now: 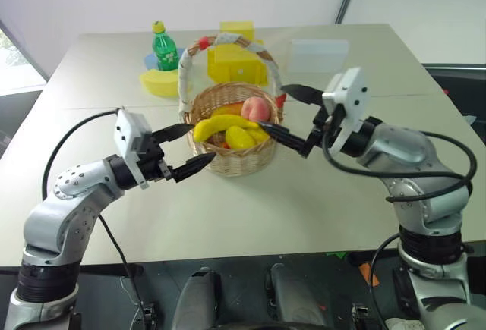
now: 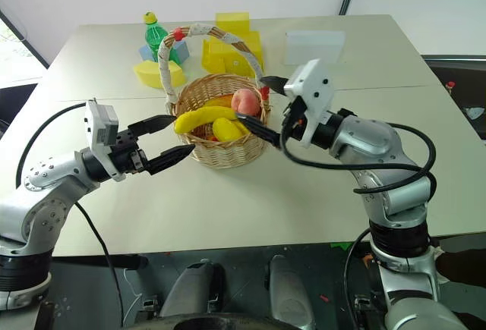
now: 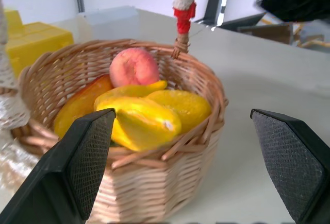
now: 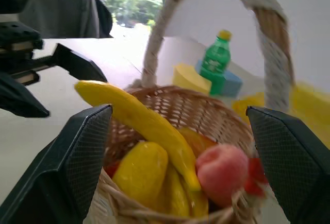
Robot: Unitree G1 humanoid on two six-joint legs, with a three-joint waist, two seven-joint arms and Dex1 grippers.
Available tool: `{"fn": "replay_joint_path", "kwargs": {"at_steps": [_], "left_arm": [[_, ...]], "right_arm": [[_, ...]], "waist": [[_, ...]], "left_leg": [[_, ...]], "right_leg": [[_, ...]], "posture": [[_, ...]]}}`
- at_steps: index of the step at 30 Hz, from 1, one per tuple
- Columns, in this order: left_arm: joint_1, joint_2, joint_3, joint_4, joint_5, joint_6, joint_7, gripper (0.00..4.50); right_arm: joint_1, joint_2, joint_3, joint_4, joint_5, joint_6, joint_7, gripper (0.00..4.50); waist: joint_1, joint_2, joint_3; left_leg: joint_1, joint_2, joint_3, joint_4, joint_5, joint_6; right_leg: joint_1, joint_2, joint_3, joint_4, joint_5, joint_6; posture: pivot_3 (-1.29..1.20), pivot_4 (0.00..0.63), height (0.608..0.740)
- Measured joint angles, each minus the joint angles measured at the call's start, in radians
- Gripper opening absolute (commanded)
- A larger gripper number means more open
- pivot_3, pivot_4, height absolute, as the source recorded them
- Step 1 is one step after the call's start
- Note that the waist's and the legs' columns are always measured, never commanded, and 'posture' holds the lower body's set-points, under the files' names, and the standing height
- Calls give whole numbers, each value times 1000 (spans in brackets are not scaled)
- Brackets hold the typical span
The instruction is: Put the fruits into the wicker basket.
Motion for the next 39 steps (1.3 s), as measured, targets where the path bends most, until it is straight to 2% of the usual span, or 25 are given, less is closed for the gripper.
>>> {"fn": "replay_joint_path", "kwargs": {"at_steps": [5, 8, 10, 11, 13, 15, 21, 26, 31, 37, 39], "left_arm": [[-10, -12, -14, -21, -19, 14, 18, 4500], [-6, -22, -33, -33, -19, 19, 25, 4500], [-5, -24, -36, -41, -21, 19, 31, 4500], [-2, -27, -36, -49, -21, 19, 36, 4500], [2, -29, -38, -61, -23, 20, 43, 4500], [5, -32, -40, -65, -23, 20, 49, 4500], [1, -39, -58, -74, -24, 18, 54, 4500], [-10, -42, -76, -70, -24, 18, 49, 4500], [-47, -68, -113, -44, -12, 14, 39, 4500], [-75, -98, -148, -4, 20, -5, 31, 4500], [-81, -107, -152, 12, 30, -13, 26, 4500]], "right_arm": [[-42, 69, 9, 231, -76, -61, -105, 4341], [-66, 105, 23, 300, -82, -94, -113, 3559], [-73, 112, 29, 310, -81, -110, -112, 2601], [-73, 113, 29, 310, -81, -117, -112, 1934], [-74, 118, 29, 310, -78, -122, -112, 1091], [-74, 119, 30, 310, -76, -125, -113, 38], [-56, 100, 5, 276, -71, -125, -122, 38], [-42, -17, -195, 272, -81, -189, -204, 38], [-43, -112, -347, 454, -160, -283, -338, 38], [-73, -129, -374, 693, -203, -386, -384, 38], [-88, -135, -372, 750, -210, -411, -384, 954]], "waist": [[0, 0, 0], [2, 0, 0], [3, 0, 0], [3, 0, 0], [4, 0, 0], [4, 0, 0], [5, 0, 0], [14, 0, 0], [4, 0, 0], [-22, 3, 1], [-24, 3, 1]], "left_leg": [[0, -1, 1, 0, 0, 0], [0, -1, 0, 0, 0, 0], [-1, 0, 0, 0, 0, 0], [-1, 0, 0, 0, 0, 0], [-1, 0, 0, 0, 0, 0], [-1, 0, 0, 0, 0, 0], [-1, 0, 0, 0, 0, 0], [-2, -2, 0, 0, 0, 0], [-1, -3, 1, 0, 0, 0], [0, -1, 3, -1, 0, 0], [0, -1, 3, -1, 0, 0]], "right_leg": [[0, 0, 0, 0, 0, 0], [0, 1, 0, 0, 0, 0], [0, 0, 0, 0, 0, 0], [0, 0, 0, 0, 0, 0], [0, 0, 0, 0, 0, 0], [0, 0, 0, 0, 0, 0], [0, 0, 0, 0, 0, 0], [0, -2, 0, -2, 0, 0], [0, 0, 1, -3, 0, 0], [0, 3, 3, -2, 0, 0], [0, 3, 3, -1, 0, 0]], "posture": [[0, 150, 740], [0, 150, 740], [0, 150, 740], [0, 150, 740], [0, 150, 740], [0, 150, 740], [0, 150, 740], [0, 150, 740], [0, 150, 740], [0, 150, 740], [0, 150, 740]]}}
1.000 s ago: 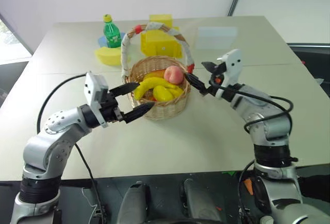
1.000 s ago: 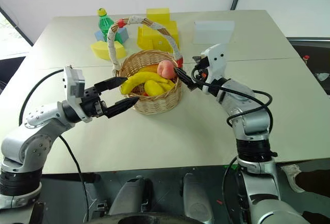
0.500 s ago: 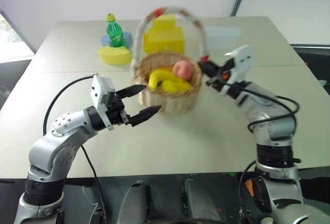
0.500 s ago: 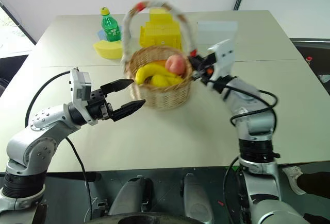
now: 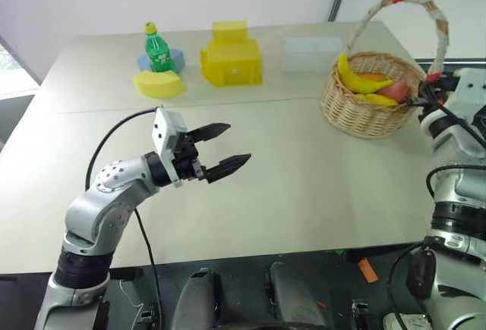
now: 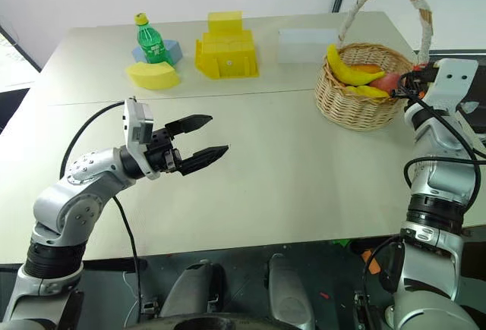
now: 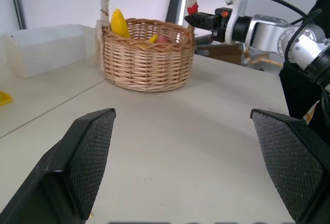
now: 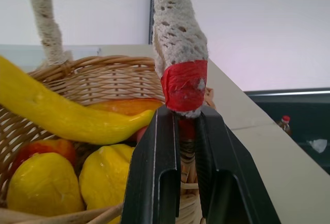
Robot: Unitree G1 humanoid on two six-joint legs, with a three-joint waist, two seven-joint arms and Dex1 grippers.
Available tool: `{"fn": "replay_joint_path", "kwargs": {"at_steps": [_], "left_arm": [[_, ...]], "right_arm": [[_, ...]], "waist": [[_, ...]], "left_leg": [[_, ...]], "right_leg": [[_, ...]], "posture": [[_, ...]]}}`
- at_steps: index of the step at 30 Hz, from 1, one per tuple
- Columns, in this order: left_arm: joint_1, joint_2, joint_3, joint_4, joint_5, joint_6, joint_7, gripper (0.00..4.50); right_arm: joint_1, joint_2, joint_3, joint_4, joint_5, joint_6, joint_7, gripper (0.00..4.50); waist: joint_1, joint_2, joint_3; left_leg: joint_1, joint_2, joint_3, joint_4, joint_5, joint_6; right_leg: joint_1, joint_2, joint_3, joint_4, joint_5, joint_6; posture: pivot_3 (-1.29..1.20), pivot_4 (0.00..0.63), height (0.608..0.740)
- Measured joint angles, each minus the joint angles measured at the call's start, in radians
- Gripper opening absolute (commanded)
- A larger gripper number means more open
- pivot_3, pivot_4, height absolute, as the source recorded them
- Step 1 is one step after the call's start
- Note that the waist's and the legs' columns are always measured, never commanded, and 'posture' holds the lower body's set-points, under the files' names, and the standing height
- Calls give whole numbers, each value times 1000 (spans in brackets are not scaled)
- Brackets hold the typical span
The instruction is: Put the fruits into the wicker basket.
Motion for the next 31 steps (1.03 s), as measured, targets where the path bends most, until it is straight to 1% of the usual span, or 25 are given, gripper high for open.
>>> {"fn": "replay_joint_path", "kwargs": {"at_steps": [1, 3, 5, 6, 10, 12, 14, 16, 18, 20, 22, 24, 27, 31], "left_arm": [[0, 0, 0, 3, 3, -3, -2, 4500], [0, -1, 0, 5, 8, -12, -2, 4500], [3, -2, 0, 5, 10, -16, -2, 4500], [8, -2, 1, 5, 11, -16, -2, 4500], [32, 4, 15, 6, 24, -18, 10, 4500], [42, 8, 40, 15, 30, -20, 25, 4500], [61, 15, 61, 28, 54, -41, 42, 4500], [110, 25, 89, 53, 81, -62, 56, 4500], [164, 37, 111, 81, 111, -87, 59, 4500], [199, 44, 122, 111, 141, -118, 61, 4500], [234, 43, 131, 143, 170, -154, 67, 4500], [258, 33, 145, 178, 199, -186, 88, 4500], [283, 29, 180, 193, 226, -215, 123, 4500], [326, 26, 216, 184, 232, -233, 148, 4500]], "right_arm": [[0, -5, 0, 12, -1, -11, 2, 1299], [0, -8, 0, 15, 1, -22, 5, 2296], [3, -8, 0, 4, 3, -24, 5, 3400], [7, -9, 0, -10, 2, -24, 4, 3865], [100, -59, -8, -164, 5, -7, 15, 3865], [175, -88, -37, -265, 30, 8, 54, 3865], [280, -121, -61, -359, 67, 17, 127, 3865], [404, -142, -64, -435, 98, 28, 219, 3865], [513, -148, -41, -483, 115, 29, 304, 3865], [567, -142, 0, -531, 148, 29, 376, 3865], [589, -129, 75, -599, 172, 26, 440, 3865], [567, -85, 166, -637, 188, 21, 471, 3865], [497, -28, 277, -633, 184, 23, 482, 3865], [421, 15, 353, -577, 164, 3, 486, 3865]], "waist": [[1, 0, 0], [2, 0, 0], [3, 0, 0], [4, 0, 0], [12, 0, 0], [25, 0, 0], [30, 0, -1], [31, 0, -1], [27, 0, -1], [23, 1, 0], [21, 1, 0], [21, 0, 0], [26, 0, 0], [34, -1, -1]], "left_leg": [[0, 0, 0, 0, 0, 0], [0, 0, 0, 0, 0, 0], [0, 0, 0, 0, 0, 0], [0, 0, -1, 0, 0, 0], [-1, 0, -1, 0, 0, 0], [-1, 0, -1, 0, 0, 0], [-1, 0, -1, 0, 0, 0], [0, 1, -1, 0, -1, 1], [1, 1, -1, 0, -1, 1], [2, 1, 0, 0, -1, 1], [4, 2, 0, 0, -1, 1], [6, 3, 0, 0, -1, 1], [6, 2, 0, -1, -1, 1], [4, 1, -2, -1, -1, 2]], "right_leg": [[0, 0, 0, 0, 0, 0], [0, 0, 0, 0, 0, 0], [0, -1, 0, 0, 0, 0], [0, -1, 0, 0, 0, 0], [0, -1, 0, 0, 0, 0], [0, -1, 0, -1, 0, 0], [1, -1, 0, -1, 0, 0], [3, -1, -1, -3, 0, 0], [3, -1, -1, -3, 0, 0], [3, -1, 0, -3, 0, 0], [5, 1, 0, -3, 0, 0], [7, 1, 0, -3, 0, 0], [7, 0, 0, -3, 0, 0], [7, -4, -2, -4, 0, 0]], "posture": [[0, 150, 740], [0, 150, 740], [0, 150, 740], [0, 150, 740], [0, 150, 740], [0, 150, 740], [0, 150, 740], [0, 150, 740], [0, 150, 740], [0, 150, 740], [0, 150, 740], [0, 150, 740], [0, 150, 740], [0, 150, 740]]}}
